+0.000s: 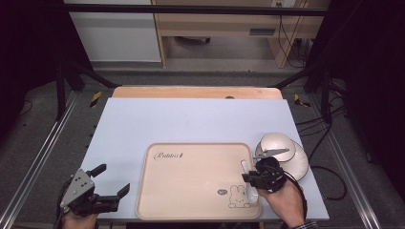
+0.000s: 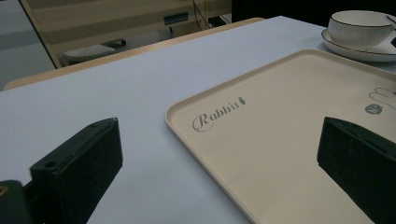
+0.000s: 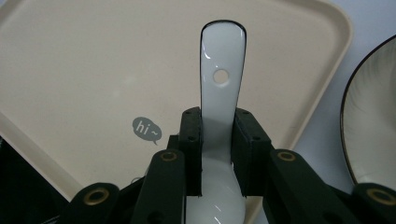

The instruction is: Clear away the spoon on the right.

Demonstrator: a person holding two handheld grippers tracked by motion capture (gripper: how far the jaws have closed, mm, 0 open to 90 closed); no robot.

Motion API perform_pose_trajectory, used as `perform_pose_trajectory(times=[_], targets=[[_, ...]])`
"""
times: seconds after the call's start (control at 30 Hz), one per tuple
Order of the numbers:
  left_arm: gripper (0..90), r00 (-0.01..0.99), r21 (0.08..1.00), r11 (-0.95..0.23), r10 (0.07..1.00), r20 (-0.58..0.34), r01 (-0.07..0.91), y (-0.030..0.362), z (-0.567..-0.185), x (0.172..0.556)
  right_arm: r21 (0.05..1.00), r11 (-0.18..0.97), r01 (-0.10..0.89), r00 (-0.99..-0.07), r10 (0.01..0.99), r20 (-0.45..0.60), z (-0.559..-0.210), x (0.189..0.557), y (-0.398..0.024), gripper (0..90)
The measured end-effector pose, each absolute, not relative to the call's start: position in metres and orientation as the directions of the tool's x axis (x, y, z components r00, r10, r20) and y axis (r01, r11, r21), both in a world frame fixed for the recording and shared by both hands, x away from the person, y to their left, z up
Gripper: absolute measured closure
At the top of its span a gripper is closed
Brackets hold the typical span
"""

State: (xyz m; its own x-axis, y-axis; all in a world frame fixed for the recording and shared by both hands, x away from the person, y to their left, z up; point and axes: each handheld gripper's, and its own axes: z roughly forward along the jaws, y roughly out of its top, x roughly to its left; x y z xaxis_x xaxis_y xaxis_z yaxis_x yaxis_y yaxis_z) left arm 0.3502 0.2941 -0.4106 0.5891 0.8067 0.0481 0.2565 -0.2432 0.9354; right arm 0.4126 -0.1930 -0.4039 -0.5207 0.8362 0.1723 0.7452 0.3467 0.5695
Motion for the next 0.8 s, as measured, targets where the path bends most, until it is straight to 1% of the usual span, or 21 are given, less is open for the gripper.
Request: perform_pose_trajectory(times=[0.27,0.6,0.8], targets=[[0.0,0.589,0.935,-0.246,0.806,0.052,0.255,0.294,-0.410,0.350,0.575,0.338,0.745,-0.514,0.840,0.172,-0.420,0.415,-0.192,74.9],[0.0,0.589,0.935,-0.246,0.807,0.050,0.257,0.294,-0.411,0.350,0.577,0.327,0.748,-0.507,0.843,0.179,-0.430,0.418,-0.190,73.6],[0.0,0.588,0.934,-0.247,0.807,0.051,0.257,0.294,-0.411,0.350,0.593,0.331,0.734,-0.518,0.837,0.174,-0.430,0.417,-0.189,67.2]])
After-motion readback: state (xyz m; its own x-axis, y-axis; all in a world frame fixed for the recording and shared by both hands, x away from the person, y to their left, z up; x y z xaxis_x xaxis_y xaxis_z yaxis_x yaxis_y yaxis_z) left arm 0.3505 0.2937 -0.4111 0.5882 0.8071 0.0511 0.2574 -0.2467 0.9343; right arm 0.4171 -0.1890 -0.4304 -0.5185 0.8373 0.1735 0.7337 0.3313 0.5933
